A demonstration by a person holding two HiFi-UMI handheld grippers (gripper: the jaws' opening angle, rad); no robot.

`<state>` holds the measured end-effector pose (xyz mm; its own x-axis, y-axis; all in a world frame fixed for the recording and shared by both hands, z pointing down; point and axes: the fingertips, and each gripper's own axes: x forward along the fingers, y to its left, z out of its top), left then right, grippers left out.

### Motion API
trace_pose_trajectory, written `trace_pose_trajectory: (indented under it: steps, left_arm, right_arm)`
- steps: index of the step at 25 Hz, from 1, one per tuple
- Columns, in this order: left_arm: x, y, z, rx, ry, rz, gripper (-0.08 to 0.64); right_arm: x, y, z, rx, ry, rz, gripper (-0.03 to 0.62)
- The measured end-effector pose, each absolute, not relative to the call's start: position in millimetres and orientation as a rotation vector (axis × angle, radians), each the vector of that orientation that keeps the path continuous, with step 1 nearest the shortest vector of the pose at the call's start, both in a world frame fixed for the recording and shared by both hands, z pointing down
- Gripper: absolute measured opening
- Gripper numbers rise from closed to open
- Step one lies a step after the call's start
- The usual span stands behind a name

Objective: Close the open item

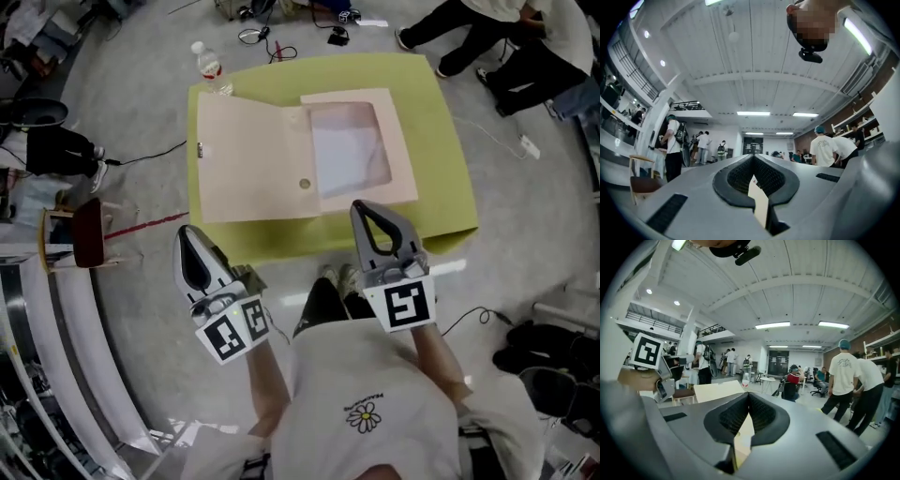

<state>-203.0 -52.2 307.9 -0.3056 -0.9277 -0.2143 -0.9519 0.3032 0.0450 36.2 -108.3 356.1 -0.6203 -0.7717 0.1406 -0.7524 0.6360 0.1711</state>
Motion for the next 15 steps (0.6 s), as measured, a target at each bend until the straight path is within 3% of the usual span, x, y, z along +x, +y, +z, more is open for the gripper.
trace_pose_trajectory:
  steps: [8, 15]
  left_arm:
    - [-181, -83, 283, -1.955, 2.171, 0.314, 0.014]
    - [-225, -70, 282, -2.003, 2.153, 0.264, 0.014]
  right_arm:
    - [26, -99, 366, 1.339, -2.494, -0.255, 0.014]
    - [-30, -86, 358, 1.271, -2.549, -0.286, 0.047]
